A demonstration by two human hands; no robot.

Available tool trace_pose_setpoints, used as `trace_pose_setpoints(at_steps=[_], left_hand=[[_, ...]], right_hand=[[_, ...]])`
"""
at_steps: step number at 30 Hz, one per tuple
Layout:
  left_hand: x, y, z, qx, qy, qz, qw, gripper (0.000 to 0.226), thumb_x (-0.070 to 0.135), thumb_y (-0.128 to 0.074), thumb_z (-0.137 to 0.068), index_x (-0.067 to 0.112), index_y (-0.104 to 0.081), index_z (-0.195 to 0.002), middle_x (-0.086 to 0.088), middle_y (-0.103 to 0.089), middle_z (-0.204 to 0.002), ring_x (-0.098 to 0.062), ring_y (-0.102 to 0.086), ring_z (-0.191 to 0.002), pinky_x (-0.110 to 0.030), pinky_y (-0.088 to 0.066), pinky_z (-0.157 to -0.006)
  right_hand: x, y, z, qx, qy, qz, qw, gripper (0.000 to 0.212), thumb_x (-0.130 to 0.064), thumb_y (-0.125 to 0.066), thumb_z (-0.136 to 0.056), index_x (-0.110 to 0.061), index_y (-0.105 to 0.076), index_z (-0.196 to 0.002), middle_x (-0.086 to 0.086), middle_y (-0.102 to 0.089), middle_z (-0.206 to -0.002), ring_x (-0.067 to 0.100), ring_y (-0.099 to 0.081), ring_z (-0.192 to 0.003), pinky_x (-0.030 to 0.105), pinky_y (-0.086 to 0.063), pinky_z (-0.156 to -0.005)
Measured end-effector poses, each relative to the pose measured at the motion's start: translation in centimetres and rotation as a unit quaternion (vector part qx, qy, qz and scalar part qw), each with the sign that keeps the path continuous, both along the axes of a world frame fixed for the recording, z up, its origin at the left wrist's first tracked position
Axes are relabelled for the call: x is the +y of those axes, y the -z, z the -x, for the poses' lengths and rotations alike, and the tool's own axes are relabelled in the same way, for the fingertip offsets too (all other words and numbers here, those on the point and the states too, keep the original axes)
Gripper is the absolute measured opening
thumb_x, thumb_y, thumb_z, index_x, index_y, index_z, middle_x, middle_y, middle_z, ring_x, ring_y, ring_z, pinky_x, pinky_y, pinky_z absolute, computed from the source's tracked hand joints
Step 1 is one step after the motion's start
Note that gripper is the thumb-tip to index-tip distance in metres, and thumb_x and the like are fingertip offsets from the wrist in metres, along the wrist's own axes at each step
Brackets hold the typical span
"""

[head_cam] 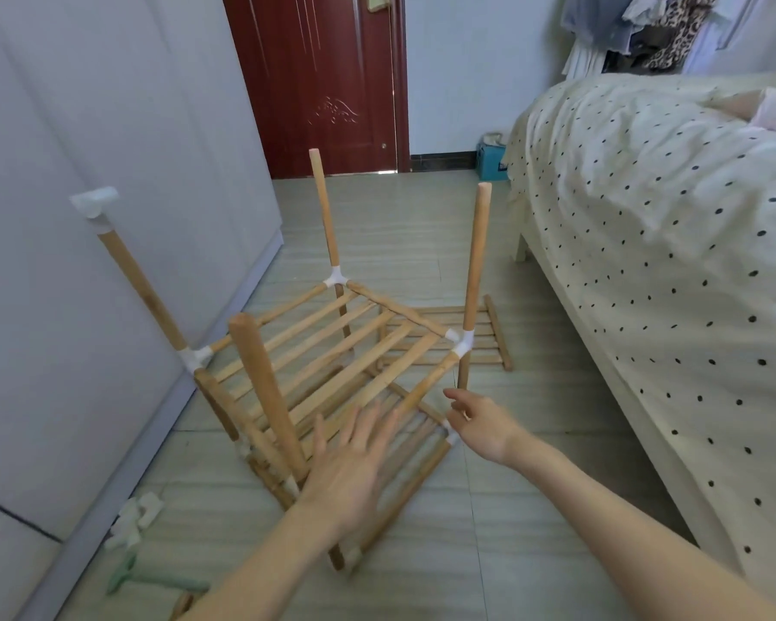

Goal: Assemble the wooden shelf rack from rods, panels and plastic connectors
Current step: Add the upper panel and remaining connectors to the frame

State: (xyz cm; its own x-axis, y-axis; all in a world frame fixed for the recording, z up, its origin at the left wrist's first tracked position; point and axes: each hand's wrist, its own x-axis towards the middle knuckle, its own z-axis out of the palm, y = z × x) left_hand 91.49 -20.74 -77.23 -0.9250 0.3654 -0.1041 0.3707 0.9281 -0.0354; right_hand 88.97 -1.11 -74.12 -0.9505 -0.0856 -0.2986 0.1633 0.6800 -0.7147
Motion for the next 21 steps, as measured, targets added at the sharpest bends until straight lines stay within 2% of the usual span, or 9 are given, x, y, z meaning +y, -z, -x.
trace_pose_setpoints(at_steps=[3, 6, 10, 12, 14, 15, 17, 19, 21], left_hand=[[-3.4, 1.1, 1.8, 0.0, -0.051, 0.021, 0.998, 0.06, 0.028, -0.025, -0.101, 0.026, 0.01, -0.15, 0.006, 0.011, -0.158, -0.018, 0.004, -0.146, -0.051, -0.005, -0.116], [-6.4, 1.4, 2.7, -0.012, -0.104, 0.035, 0.994, 0.07, 0.014, -0.031, -0.098, 0.027, 0.017, -0.148, 0.002, 0.01, -0.159, -0.022, -0.001, -0.146, -0.045, -0.012, -0.117], [-5.3, 1.4, 3.1, 0.009, -0.15, 0.039, 0.988, 0.087, 0.007, -0.048, -0.089, 0.019, 0.014, -0.149, -0.009, 0.012, -0.158, -0.026, 0.002, -0.146, -0.048, -0.006, -0.117], [-2.7, 2.2, 2.4, 0.056, -0.068, 0.032, 0.996, 0.089, 0.006, -0.067, -0.074, 0.01, -0.019, -0.149, -0.017, -0.015, -0.156, -0.029, -0.019, -0.144, -0.053, -0.014, -0.113], [0.1, 3.7, 2.4, 0.063, 0.054, -0.006, 0.997, 0.082, 0.001, -0.083, -0.044, 0.008, -0.061, -0.123, -0.017, -0.056, -0.131, -0.03, -0.054, -0.122, -0.051, -0.043, -0.097], [1.5, 4.6, 2.6, 0.05, 0.097, -0.011, 0.994, 0.077, 0.001, -0.084, -0.04, 0.011, -0.067, -0.114, -0.013, -0.062, -0.123, -0.028, -0.06, -0.114, -0.044, -0.05, -0.089], [4.6, 7.0, 3.7, -0.009, 0.118, -0.036, 0.992, 0.07, 0.004, -0.075, -0.06, 0.014, -0.057, -0.126, -0.011, -0.051, -0.137, -0.022, -0.048, -0.128, -0.031, -0.045, -0.097], [6.6, 9.8, 5.5, -0.073, 0.121, -0.055, 0.988, 0.065, 0.002, -0.048, -0.086, 0.017, -0.026, -0.146, -0.006, -0.014, -0.157, -0.02, -0.015, -0.144, -0.032, -0.023, -0.114], [9.0, 13.6, 8.0, -0.127, 0.107, -0.048, 0.985, 0.063, 0.004, -0.035, -0.093, 0.019, -0.012, -0.15, -0.004, 0.0, -0.159, -0.021, -0.003, -0.146, -0.037, -0.015, -0.117]], right_hand=[[0.2, 1.7, 1.5, -0.004, -0.014, -0.031, 0.999, 0.047, -0.025, -0.039, -0.1, -0.018, -0.033, -0.145, 0.006, -0.043, -0.145, 0.022, -0.04, -0.133, 0.024, -0.031, -0.103], [1.1, 3.0, 2.4, -0.019, -0.021, -0.056, 0.998, 0.047, -0.026, -0.04, -0.099, -0.018, -0.031, -0.145, 0.007, -0.042, -0.144, 0.025, -0.041, -0.131, 0.027, -0.033, -0.102], [3.1, 4.9, 3.4, -0.038, -0.022, -0.092, 0.995, 0.049, -0.027, -0.039, -0.1, -0.017, -0.027, -0.146, 0.009, -0.041, -0.145, 0.026, -0.042, -0.129, 0.03, -0.034, -0.103], [4.2, 6.2, 4.0, -0.044, -0.019, -0.102, 0.994, 0.049, -0.027, -0.039, -0.1, -0.016, -0.027, -0.146, 0.01, -0.04, -0.145, 0.026, -0.042, -0.13, 0.031, -0.034, -0.103], [5.4, 7.9, 4.9, -0.051, -0.015, -0.109, 0.993, 0.049, -0.026, -0.039, -0.1, -0.015, -0.027, -0.147, 0.01, -0.04, -0.145, 0.026, -0.042, -0.13, 0.03, -0.034, -0.103], [6.0, 9.0, 5.5, -0.056, -0.015, -0.113, 0.992, 0.049, -0.026, -0.039, -0.1, -0.015, -0.027, -0.147, 0.011, -0.04, -0.145, 0.027, -0.042, -0.13, 0.03, -0.034, -0.103], [7.3, 11.5, 7.0, -0.068, -0.017, -0.127, 0.989, 0.05, -0.026, -0.039, -0.1, -0.015, -0.026, -0.147, 0.012, -0.04, -0.146, 0.027, -0.041, -0.131, 0.031, -0.033, -0.103], [8.4, 13.4, 8.6, -0.068, -0.017, -0.146, 0.987, 0.051, -0.026, -0.039, -0.1, -0.015, -0.025, -0.148, 0.012, -0.038, -0.147, 0.028, -0.039, -0.132, 0.031, -0.032, -0.104], [10.0, 16.1, 10.6, -0.071, -0.009, -0.169, 0.983, 0.052, -0.025, -0.04, -0.099, -0.014, -0.024, -0.148, 0.013, -0.036, -0.148, 0.029, -0.038, -0.133, 0.033, -0.032, -0.104]])
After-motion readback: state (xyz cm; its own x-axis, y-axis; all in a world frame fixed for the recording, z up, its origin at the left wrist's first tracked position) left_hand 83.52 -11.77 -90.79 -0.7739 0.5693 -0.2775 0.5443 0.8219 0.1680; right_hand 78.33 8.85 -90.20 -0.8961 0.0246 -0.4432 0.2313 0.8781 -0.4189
